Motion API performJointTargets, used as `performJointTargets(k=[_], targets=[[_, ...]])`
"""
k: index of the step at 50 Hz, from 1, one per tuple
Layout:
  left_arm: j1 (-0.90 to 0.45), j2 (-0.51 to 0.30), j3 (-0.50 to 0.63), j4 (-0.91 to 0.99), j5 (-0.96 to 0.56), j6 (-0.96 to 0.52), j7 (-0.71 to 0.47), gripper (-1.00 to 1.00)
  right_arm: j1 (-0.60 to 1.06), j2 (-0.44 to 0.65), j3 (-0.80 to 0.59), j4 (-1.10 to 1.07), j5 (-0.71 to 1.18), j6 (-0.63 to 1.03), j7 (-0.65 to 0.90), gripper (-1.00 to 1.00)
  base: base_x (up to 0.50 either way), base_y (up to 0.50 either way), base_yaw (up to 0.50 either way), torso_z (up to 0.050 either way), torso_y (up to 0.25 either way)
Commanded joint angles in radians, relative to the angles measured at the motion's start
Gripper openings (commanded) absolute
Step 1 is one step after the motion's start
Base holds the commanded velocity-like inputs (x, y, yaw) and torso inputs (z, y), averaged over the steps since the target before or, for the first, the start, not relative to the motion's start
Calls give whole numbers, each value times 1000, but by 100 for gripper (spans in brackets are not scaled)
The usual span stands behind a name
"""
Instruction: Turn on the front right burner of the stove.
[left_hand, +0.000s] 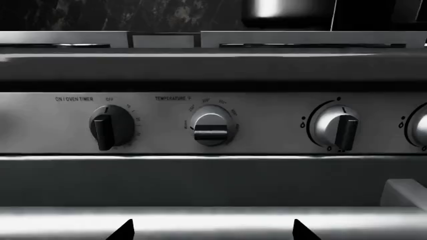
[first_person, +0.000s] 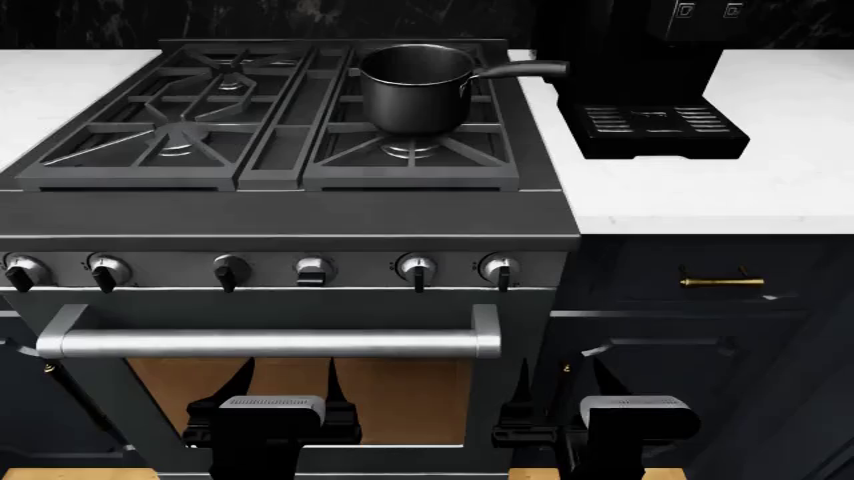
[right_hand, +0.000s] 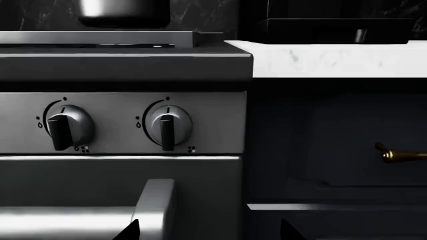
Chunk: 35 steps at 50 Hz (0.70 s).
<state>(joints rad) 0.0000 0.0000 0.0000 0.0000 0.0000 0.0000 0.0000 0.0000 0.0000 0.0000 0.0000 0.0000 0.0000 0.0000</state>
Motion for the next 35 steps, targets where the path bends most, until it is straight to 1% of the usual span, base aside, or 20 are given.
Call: performJointTargets(k=[1,17,35], targets=[[-1,-15,18,0,-15,-3,-20,100,0,15,-20,-2,15,1,20,100,0,0,0,0,0],[-7,-59,79,1,-31,-40,-71,100,7,54,-69,-10,65,18,74,100,0,0,0,0,0],[-8,-81,106,5,-53,-39,-99,100,7,78,-96,-10,91,16,104,100,0,0,0,-30,0]])
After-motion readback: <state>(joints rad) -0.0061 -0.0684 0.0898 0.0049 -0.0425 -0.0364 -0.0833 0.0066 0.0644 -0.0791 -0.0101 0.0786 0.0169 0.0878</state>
